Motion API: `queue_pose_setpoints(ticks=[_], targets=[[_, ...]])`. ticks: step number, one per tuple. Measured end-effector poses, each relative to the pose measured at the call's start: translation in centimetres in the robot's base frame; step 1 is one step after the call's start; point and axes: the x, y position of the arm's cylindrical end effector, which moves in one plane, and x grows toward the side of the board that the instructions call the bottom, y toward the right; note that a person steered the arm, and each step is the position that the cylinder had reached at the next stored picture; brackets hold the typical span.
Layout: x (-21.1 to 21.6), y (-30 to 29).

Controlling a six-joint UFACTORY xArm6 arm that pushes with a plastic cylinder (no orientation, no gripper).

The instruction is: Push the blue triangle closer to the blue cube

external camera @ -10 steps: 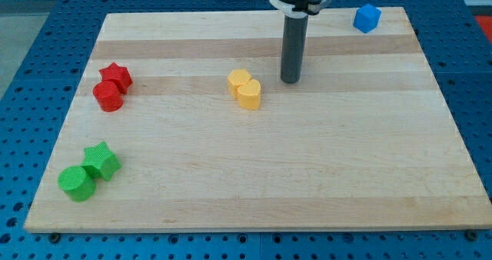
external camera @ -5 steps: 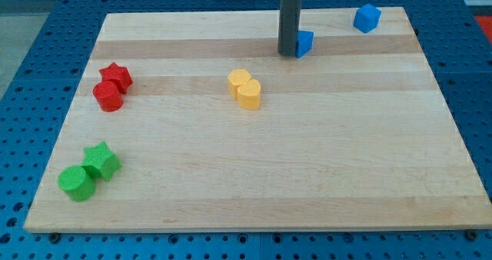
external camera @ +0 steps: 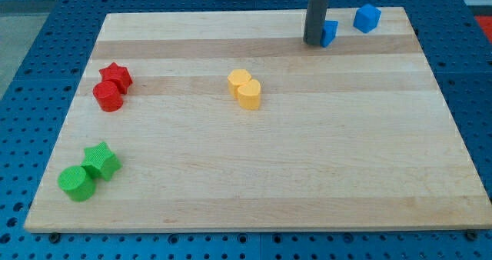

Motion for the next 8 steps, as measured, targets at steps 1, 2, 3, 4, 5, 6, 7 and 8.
queue_pose_setpoints(ticks=[1,2,3,4,5,6,7,8], targets=[[-0.5,0.3],[-0.7,1.0],[-0.9,1.8],[-0.9,2.7],[-0.9,3.4],[-0.9,3.8],[-1.0,4.3],[-1.2,4.8]])
